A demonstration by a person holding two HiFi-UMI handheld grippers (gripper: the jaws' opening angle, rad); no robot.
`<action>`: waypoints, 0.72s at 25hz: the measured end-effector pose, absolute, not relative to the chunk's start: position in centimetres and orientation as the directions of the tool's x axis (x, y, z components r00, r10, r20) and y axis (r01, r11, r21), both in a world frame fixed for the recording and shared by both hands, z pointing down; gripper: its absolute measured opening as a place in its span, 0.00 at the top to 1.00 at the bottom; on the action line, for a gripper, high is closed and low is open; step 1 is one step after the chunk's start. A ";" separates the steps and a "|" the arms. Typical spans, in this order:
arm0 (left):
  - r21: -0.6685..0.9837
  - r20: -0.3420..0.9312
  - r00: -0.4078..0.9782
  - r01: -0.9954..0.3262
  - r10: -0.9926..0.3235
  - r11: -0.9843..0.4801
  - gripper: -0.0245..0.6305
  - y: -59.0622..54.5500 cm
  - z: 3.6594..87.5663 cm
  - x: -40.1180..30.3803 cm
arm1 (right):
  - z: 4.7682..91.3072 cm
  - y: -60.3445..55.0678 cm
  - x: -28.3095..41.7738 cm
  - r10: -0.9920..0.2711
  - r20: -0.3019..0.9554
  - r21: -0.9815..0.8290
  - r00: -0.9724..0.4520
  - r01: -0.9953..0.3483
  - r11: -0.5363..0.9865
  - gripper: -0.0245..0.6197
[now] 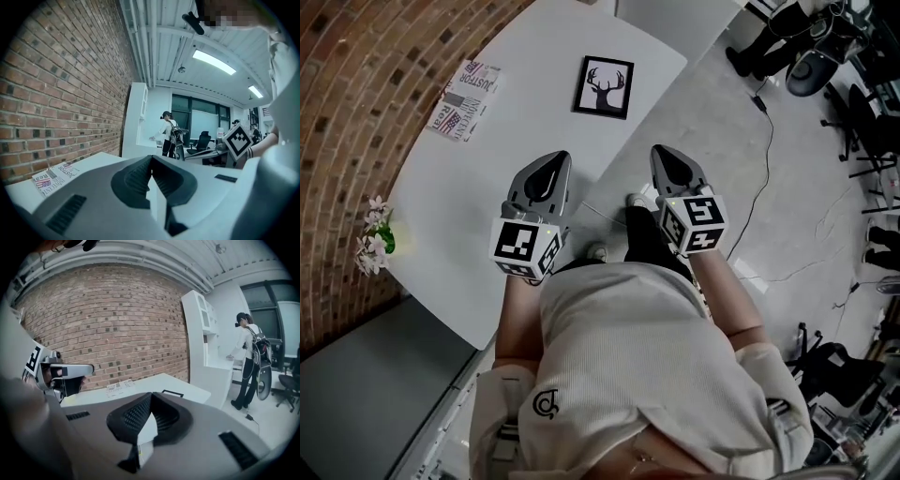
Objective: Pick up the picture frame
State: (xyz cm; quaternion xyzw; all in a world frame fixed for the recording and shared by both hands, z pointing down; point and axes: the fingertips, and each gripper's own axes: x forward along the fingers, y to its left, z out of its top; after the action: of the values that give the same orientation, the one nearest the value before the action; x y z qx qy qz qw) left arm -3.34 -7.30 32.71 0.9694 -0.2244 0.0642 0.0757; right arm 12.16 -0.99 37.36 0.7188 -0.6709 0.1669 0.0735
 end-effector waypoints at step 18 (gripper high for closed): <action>0.235 0.237 0.664 -0.747 -0.709 -0.621 0.94 -16.9 38.5 3.1 | 48.7 -17.3 20.9 -0.695 0.663 -0.161 -0.281 -0.959 0.234 0.92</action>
State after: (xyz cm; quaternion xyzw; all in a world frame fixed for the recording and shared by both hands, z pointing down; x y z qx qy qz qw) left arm 3.11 -16.87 38.51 0.8983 -0.4053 0.0606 0.1582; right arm 20.94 -17.28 48.74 0.5516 -0.7493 0.2807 0.2355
